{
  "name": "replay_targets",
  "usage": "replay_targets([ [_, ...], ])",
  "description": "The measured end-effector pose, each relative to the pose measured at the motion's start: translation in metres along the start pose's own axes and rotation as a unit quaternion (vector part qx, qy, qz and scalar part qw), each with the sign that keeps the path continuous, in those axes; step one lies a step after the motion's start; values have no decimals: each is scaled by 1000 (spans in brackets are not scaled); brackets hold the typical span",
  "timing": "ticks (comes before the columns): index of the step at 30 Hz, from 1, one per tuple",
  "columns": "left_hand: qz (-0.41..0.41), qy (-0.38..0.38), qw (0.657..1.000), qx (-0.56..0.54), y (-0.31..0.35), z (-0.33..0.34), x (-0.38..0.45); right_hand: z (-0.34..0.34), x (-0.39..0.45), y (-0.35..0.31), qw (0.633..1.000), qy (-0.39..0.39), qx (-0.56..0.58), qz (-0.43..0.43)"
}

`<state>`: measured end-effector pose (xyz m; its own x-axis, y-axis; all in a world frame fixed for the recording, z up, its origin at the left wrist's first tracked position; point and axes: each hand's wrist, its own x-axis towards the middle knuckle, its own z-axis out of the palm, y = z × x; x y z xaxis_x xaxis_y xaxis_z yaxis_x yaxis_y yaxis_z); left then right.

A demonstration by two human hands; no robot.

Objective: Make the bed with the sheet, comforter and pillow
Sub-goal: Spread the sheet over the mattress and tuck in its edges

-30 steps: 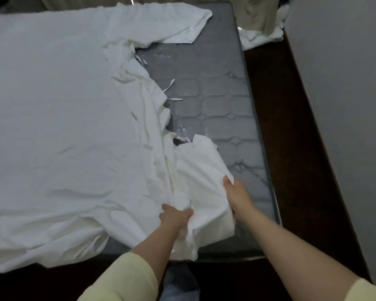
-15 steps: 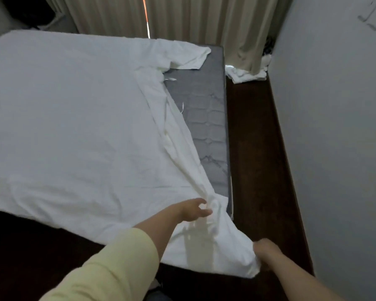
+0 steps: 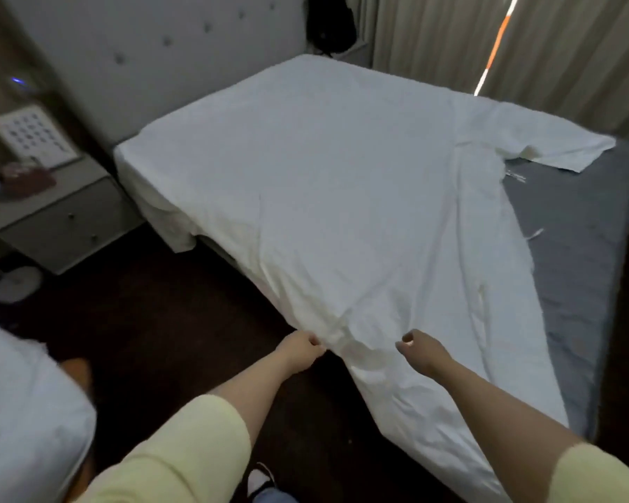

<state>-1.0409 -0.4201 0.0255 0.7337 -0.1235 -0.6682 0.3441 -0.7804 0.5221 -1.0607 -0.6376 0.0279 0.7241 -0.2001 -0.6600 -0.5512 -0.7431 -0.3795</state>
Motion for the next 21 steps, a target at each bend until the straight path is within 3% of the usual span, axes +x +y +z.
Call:
replay_targets([
  [4,-61,129,985,-94,-89,-127,11,51,27,-159,995,-30,-21,-93],
  [8,-109,211,957,-165,-145,-220,21,82,36,-273,986,-53,-40,-153],
  [14,-105,223,940,-237,-152,-304,71,73,82,-359,983,-62,-52,-162],
  [21,-145,225,923,-276,-156,-388,175,58,198,-459,986,-49,-19,-159],
])
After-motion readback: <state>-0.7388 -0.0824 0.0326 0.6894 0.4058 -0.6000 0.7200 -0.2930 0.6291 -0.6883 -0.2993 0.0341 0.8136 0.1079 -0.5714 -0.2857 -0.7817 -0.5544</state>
